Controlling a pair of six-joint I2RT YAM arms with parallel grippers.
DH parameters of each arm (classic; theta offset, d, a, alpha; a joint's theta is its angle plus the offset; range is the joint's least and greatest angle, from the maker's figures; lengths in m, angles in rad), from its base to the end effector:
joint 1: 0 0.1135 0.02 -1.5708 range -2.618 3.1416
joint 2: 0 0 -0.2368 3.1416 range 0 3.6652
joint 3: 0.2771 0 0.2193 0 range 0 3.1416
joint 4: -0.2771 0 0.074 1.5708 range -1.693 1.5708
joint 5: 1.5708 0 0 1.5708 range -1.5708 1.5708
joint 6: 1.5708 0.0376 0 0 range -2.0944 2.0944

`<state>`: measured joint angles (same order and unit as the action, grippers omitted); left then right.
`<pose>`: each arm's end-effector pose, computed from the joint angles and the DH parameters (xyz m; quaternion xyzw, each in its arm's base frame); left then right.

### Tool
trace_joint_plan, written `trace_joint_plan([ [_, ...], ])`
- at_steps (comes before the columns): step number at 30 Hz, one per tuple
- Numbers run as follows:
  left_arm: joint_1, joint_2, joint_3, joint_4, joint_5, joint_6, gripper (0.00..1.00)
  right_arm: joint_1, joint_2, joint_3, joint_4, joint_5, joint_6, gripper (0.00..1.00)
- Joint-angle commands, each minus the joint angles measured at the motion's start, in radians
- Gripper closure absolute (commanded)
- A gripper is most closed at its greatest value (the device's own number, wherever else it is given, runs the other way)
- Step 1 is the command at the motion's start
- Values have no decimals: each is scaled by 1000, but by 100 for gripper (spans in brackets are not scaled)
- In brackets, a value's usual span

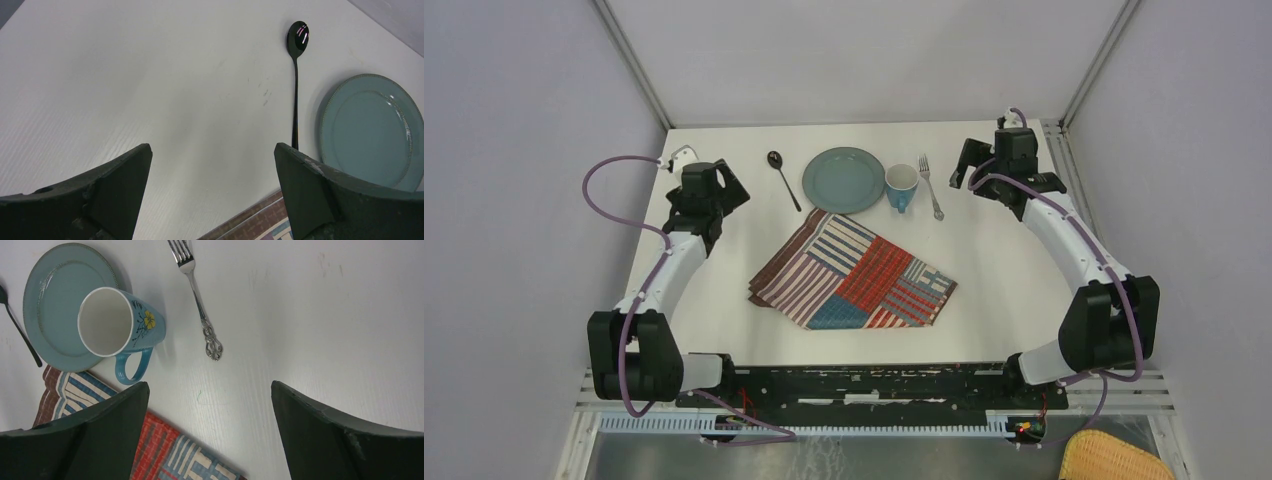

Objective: Set the dinner table for one person
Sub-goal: Pick up the cup at the center of the board.

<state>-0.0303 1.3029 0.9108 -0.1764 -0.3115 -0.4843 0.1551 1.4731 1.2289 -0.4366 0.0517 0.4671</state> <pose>0.2679 0.0034 0.2576 -0.2676 0.8274 0.0108 0.4936 0.2994 0.0448 0.2862 0.1512 0.8896 0.1095 0.4168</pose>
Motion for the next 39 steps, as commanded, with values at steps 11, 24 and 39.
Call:
trace_joint_plan([
  [11,-4,-9,13,51,-40,43,0,5,-6,8,51,15,-2,2],
  [24,-1,-85,-13,111,-63,20,0,12,-79,-33,13,169,62,2],
  [39,29,-134,-3,248,-45,-17,0,120,-63,180,-59,504,-209,2],
])
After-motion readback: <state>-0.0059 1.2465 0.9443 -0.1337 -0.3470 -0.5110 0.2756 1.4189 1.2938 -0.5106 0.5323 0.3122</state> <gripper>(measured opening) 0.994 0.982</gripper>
